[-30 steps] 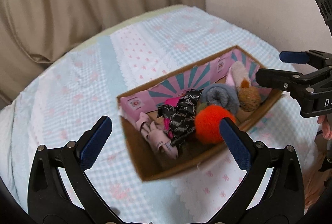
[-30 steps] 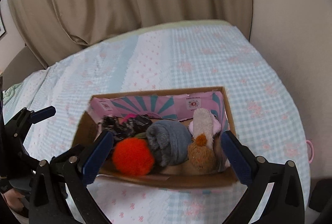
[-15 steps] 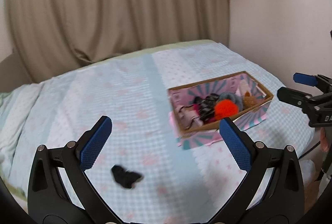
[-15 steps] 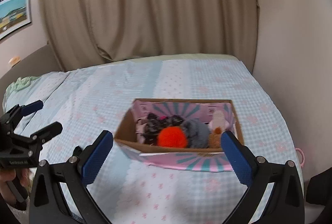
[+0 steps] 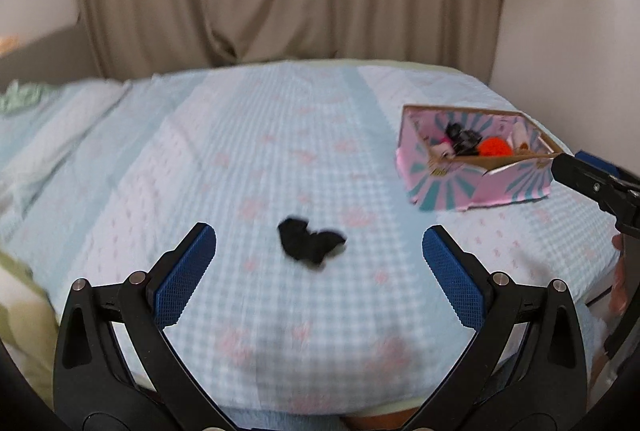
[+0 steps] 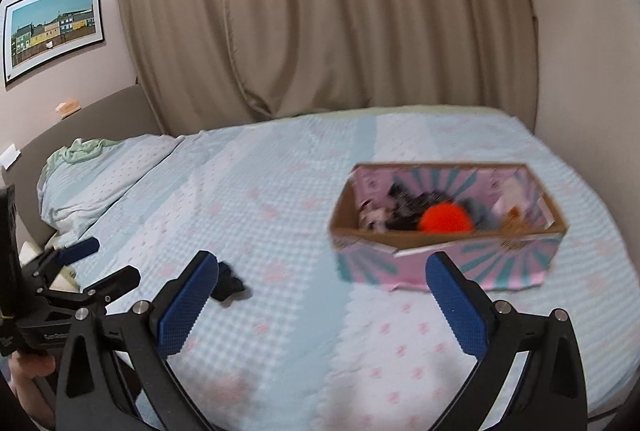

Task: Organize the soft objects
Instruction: 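Grasp the black scrunchie on the bed with the left tool, then carry the black scrunchie with the left tool over the pink box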

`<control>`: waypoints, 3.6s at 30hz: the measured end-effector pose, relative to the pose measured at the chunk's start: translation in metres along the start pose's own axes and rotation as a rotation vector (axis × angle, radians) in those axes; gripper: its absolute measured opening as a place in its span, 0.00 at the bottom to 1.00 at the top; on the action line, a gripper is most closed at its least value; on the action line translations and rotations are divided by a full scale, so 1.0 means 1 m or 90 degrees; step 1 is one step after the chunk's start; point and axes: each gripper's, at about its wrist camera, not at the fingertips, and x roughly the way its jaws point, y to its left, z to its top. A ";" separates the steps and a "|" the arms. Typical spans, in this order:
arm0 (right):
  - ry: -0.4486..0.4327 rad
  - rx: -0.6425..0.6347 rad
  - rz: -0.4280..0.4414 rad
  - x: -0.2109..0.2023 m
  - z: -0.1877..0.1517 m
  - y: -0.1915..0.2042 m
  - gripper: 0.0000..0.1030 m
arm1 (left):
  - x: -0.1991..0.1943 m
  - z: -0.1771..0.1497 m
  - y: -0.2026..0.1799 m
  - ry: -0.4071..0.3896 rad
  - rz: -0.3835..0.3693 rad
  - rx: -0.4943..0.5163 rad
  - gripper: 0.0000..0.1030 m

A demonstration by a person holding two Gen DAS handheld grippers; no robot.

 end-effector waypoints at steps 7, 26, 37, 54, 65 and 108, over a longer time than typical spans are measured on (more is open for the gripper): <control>0.035 -0.004 0.030 0.037 -0.029 0.026 1.00 | 0.036 -0.037 0.025 0.035 -0.015 -0.006 1.00; 0.116 -0.024 -0.002 0.150 -0.078 0.029 1.00 | 0.177 -0.055 0.026 0.103 -0.065 0.039 0.99; 0.140 -0.034 -0.009 0.176 -0.081 0.029 1.00 | 0.220 -0.052 0.028 0.150 -0.070 0.041 0.52; 0.129 -0.024 -0.009 0.163 -0.077 0.026 1.00 | 0.194 -0.037 0.032 0.125 -0.052 0.026 0.30; 0.087 -0.033 -0.034 0.103 -0.050 0.005 1.00 | 0.135 0.010 -0.007 0.070 -0.068 0.057 0.30; 0.137 0.048 -0.172 0.131 0.077 -0.235 1.00 | 0.285 0.132 -0.261 0.195 -0.152 0.150 0.30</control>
